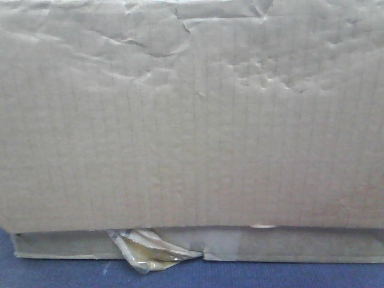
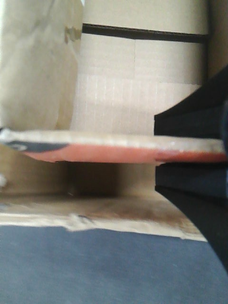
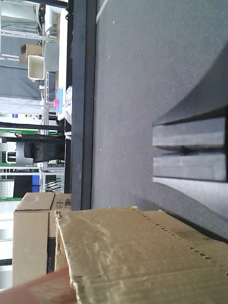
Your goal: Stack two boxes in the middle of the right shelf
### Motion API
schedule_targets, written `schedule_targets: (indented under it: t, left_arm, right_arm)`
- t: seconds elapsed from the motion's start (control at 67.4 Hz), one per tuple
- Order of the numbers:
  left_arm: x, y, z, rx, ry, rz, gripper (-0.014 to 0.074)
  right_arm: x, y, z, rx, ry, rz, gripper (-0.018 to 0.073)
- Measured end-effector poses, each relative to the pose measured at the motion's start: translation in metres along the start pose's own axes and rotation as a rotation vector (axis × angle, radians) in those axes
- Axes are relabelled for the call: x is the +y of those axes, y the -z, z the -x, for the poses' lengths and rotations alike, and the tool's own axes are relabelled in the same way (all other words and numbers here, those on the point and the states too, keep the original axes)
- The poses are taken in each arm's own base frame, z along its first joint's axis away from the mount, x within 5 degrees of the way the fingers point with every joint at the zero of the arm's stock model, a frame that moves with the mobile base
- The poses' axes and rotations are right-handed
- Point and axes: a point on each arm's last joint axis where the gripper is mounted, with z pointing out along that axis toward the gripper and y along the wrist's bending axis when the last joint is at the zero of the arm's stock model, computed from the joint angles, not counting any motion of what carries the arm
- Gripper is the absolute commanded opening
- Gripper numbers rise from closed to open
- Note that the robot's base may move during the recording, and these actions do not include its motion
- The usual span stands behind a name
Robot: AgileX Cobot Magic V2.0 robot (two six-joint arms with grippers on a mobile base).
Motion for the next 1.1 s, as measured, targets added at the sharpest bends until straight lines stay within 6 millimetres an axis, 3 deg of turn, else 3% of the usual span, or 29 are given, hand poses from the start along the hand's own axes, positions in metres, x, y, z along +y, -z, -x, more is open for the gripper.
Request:
schedule_targets:
  t: [0.623, 1.098]
  left_arm:
    - [-0.018, -0.062, -0.02, 0.168, -0.047, 0.067, -0.0111]
    - [-0.021, -0.066, -0.023, 0.197, -0.039, 0.052, -0.0111]
  right_arm:
    - [0.0, 0.0, 0.0, 0.0, 0.0, 0.0, -0.0168]
    - [0.0, 0.0, 0.0, 0.0, 0.0, 0.0, -0.0168]
